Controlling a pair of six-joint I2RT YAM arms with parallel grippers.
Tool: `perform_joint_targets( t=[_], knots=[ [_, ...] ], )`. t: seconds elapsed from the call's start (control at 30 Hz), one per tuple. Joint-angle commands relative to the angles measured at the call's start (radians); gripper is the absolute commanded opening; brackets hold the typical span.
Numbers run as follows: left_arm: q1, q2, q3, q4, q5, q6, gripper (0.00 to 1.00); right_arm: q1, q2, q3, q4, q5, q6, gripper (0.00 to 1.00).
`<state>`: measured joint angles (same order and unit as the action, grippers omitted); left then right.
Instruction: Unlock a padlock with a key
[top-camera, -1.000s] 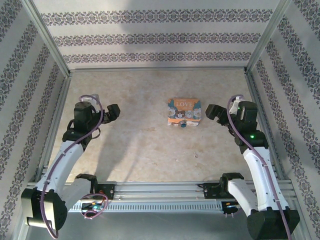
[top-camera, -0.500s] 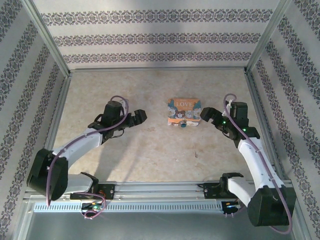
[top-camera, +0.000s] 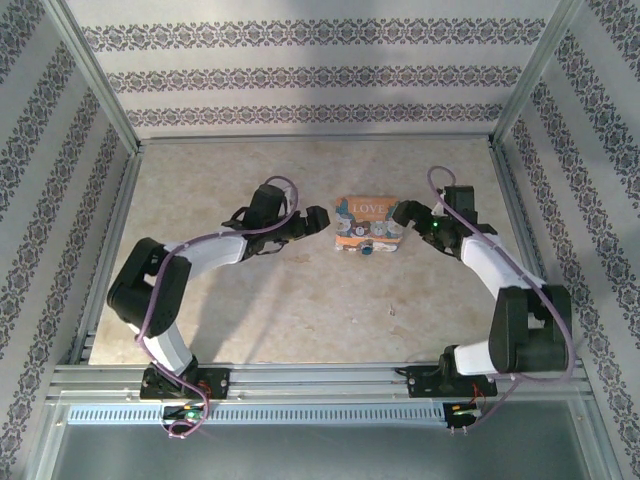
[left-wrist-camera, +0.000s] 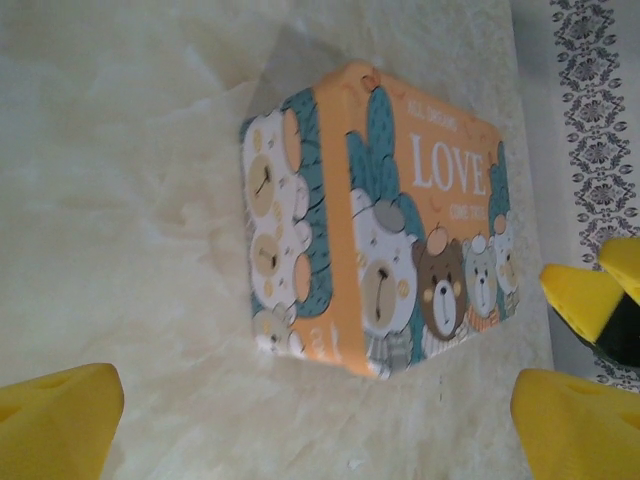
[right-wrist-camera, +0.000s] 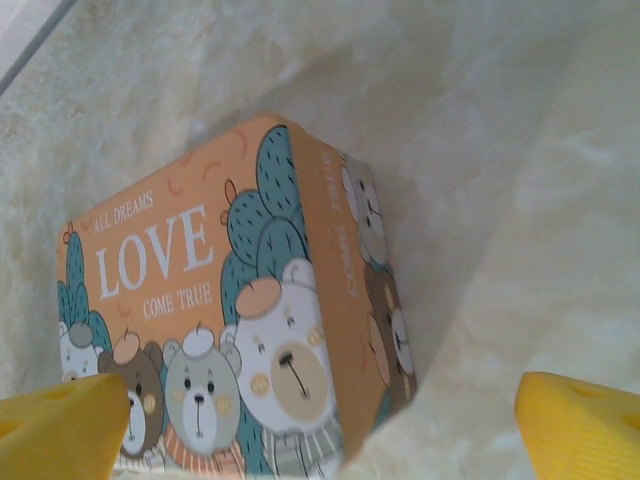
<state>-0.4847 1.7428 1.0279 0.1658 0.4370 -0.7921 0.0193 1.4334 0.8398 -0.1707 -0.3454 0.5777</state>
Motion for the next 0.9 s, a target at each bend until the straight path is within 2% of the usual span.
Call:
perform_joint_targets(
  t=[0.0,0.17,0.43,0.6,0.87],
  knots=[
    [-0.013,0.064,0.081,-0.025,0.027,0.032,0.99,0.027,0.072,0.063,0.064,-0.058,0.004,0.98],
    [-0.028,0.158,0.168,-0.037,0.050,0.024,0.99,0.064,0.150,0.110,0.088,-0.072,0.010,0.98],
    [-0.040,0.262,0.307,-0.105,0.105,0.046,1.00,0.113,0.174,0.105,0.115,-0.084,0.019,0.98],
    [-0.038,0.274,0.327,-0.118,0.109,0.057,1.00,0.162,0.169,0.087,0.151,-0.128,0.060,0.98],
    [-0.033,0.226,0.301,-0.152,0.070,0.083,0.99,0.281,0.168,0.078,0.185,-0.129,0.095,0.98]
  ],
)
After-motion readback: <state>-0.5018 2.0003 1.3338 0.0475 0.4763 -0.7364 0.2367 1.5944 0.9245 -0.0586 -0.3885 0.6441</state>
